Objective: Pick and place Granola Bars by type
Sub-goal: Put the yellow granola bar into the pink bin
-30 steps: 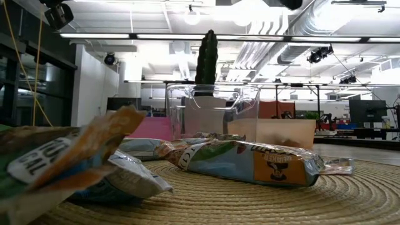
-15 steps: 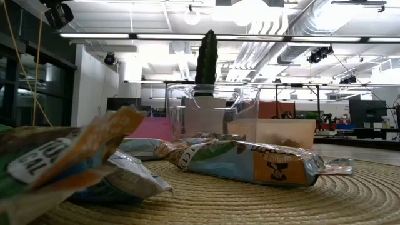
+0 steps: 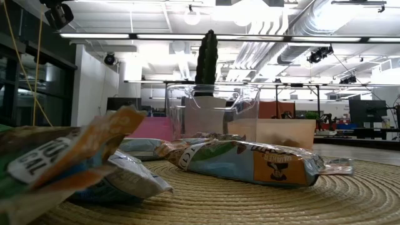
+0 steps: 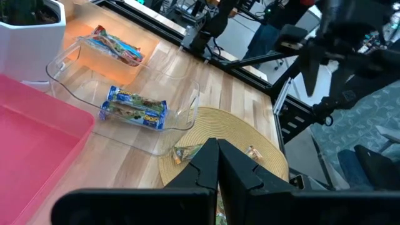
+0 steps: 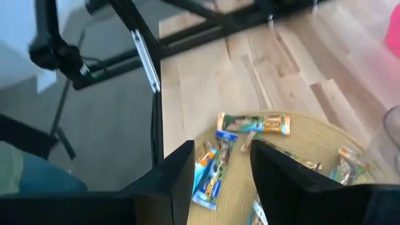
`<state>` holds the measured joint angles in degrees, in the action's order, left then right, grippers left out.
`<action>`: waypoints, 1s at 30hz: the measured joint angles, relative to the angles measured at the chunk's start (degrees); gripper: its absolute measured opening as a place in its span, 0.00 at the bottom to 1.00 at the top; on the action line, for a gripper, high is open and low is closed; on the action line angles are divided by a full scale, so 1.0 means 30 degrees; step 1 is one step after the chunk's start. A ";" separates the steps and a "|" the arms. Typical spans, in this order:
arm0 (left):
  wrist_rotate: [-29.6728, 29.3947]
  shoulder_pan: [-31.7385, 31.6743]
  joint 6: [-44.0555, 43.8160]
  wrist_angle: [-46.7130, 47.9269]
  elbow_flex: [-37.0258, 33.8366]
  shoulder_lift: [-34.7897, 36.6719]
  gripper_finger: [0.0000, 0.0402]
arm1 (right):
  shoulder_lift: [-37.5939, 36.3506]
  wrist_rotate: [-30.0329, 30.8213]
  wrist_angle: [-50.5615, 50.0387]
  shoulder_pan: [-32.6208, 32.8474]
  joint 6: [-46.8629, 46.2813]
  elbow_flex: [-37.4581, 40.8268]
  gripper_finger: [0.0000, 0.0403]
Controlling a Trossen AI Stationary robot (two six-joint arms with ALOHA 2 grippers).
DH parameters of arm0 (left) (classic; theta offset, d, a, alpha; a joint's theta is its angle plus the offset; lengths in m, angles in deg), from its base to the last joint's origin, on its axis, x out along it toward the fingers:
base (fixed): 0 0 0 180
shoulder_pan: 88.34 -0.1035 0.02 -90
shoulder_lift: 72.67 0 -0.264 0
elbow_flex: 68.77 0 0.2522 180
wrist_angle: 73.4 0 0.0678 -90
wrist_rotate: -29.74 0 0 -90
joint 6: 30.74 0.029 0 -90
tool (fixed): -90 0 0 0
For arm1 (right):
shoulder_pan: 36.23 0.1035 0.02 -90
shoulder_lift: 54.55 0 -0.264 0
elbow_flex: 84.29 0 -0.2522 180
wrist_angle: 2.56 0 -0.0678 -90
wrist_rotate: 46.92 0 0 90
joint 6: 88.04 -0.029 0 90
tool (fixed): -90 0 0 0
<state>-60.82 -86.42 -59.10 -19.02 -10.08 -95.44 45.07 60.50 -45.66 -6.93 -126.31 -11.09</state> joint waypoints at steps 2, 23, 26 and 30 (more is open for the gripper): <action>0.0003 -0.0007 0.0000 0.0000 0.0003 0.0007 0.00 | 0.1116 -0.0242 -0.1142 0.0000 -0.0071 -0.1596 0.35; 0.0051 0.0000 0.0306 -0.0014 0.0000 0.0000 0.00 | 0.8301 -0.2843 -0.3094 0.0036 -0.1820 -0.5597 0.35; 0.0051 -0.0004 0.0313 -0.0015 0.0003 0.0004 0.00 | 0.8982 -0.3650 -0.3067 0.0036 -0.1820 -0.5595 0.35; 0.0051 -0.0003 0.0321 -0.0015 0.0001 0.0004 0.00 | 0.9608 -0.4481 -0.2968 0.0122 -0.1809 -0.5579 0.35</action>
<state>-60.66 -86.43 -58.14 -19.06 -10.08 -95.43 73.89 47.06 -54.56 -6.56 -131.74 -27.82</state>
